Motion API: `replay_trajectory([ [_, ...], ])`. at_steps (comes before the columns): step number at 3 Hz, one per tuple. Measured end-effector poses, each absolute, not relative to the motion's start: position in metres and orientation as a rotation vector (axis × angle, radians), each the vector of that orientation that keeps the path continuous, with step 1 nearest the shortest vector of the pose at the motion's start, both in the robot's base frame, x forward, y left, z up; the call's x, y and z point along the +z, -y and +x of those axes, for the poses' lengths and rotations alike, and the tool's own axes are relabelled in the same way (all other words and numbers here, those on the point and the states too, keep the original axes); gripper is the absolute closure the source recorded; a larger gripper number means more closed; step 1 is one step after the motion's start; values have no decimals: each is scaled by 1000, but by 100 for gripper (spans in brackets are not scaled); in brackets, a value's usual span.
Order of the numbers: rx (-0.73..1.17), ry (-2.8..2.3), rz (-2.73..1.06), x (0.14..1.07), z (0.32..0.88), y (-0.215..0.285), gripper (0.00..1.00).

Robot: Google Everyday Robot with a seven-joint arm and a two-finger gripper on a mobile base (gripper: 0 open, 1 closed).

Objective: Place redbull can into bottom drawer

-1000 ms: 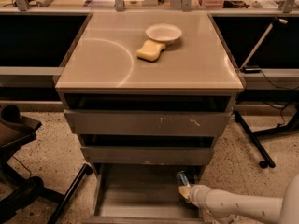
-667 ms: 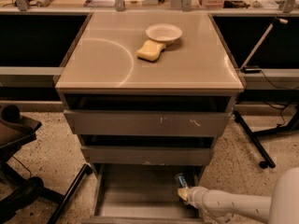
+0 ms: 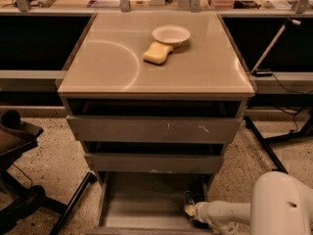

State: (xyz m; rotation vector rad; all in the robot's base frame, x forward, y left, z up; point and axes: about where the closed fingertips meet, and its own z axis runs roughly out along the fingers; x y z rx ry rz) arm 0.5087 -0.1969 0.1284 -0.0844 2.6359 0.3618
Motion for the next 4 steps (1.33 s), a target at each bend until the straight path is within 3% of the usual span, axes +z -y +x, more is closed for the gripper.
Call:
replay_trajectory([
  [1, 358, -2642, -81, 122, 509, 198, 83],
  [4, 358, -2642, -81, 122, 509, 198, 13],
])
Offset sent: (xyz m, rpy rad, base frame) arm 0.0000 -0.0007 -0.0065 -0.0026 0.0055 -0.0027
